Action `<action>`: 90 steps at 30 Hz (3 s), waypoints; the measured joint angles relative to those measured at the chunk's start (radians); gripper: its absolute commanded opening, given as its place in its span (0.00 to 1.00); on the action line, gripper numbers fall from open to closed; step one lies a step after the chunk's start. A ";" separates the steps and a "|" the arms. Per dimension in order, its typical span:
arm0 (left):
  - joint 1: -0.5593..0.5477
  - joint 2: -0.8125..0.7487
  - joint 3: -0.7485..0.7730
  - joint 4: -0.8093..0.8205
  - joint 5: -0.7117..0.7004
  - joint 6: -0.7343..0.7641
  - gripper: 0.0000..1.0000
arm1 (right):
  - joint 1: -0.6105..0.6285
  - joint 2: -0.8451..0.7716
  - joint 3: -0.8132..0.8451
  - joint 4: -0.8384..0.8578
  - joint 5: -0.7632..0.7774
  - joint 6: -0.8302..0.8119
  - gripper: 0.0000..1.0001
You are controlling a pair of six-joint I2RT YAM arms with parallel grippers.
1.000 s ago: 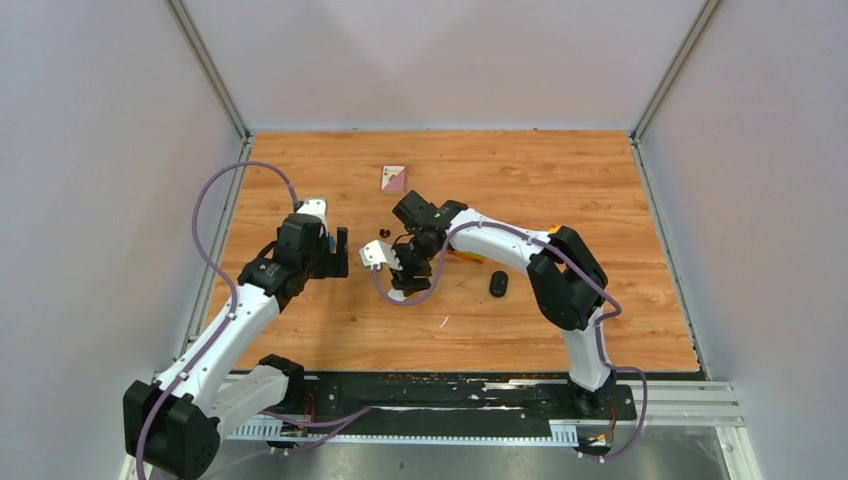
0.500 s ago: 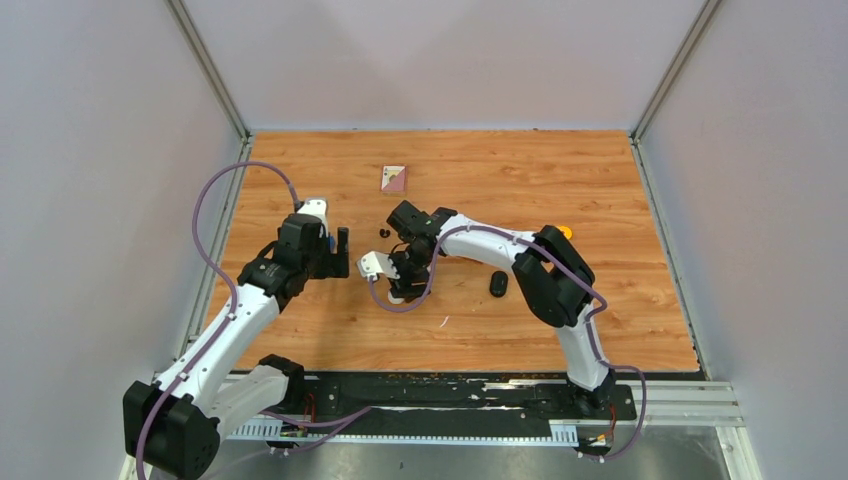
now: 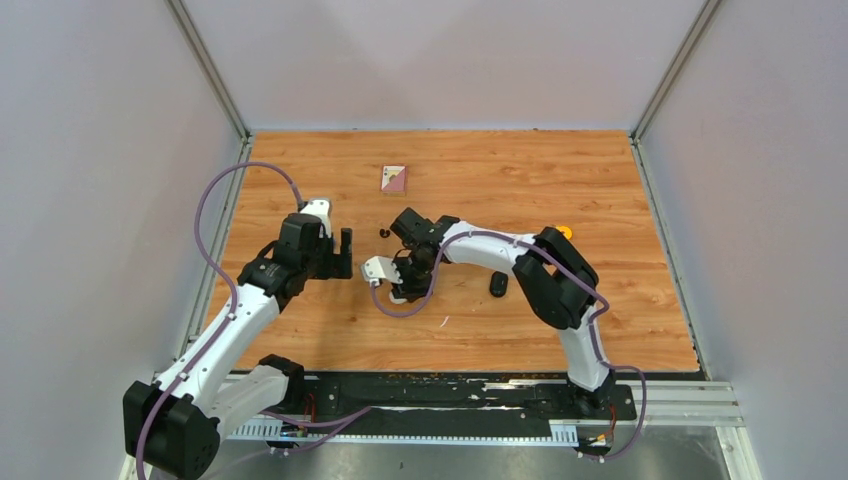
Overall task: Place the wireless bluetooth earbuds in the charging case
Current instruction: Pick up the charging case at the center of the board.
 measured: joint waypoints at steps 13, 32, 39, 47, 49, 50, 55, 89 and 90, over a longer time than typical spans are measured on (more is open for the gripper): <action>0.001 -0.064 -0.081 0.242 0.476 -0.095 0.86 | -0.023 -0.506 -0.221 0.063 0.060 0.173 0.34; -0.183 0.021 -0.131 0.647 0.859 -0.306 0.79 | -0.051 -0.715 -0.349 0.103 0.094 0.264 0.34; -0.185 0.054 -0.131 0.668 0.835 -0.326 0.72 | -0.051 -0.715 -0.337 0.098 0.065 0.266 0.34; -0.187 0.115 -0.131 0.750 0.846 -0.385 0.60 | -0.051 -0.711 -0.307 0.094 0.019 0.273 0.35; -0.187 0.123 -0.131 0.763 0.852 -0.393 0.57 | -0.051 -0.709 -0.306 0.095 0.020 0.275 0.35; -0.188 0.124 -0.131 0.768 0.856 -0.397 0.56 | -0.051 -0.708 -0.306 0.095 0.020 0.277 0.35; -0.193 0.124 -0.131 0.785 0.863 -0.406 0.46 | -0.051 -0.707 -0.306 0.095 0.020 0.282 0.35; -0.290 -0.333 -0.312 0.718 0.834 0.198 0.13 | -0.192 -0.638 -0.128 -0.289 -0.473 0.407 0.54; -0.290 -0.323 -0.312 0.723 0.835 0.204 0.13 | -0.190 -0.626 -0.119 -0.288 -0.476 0.414 0.55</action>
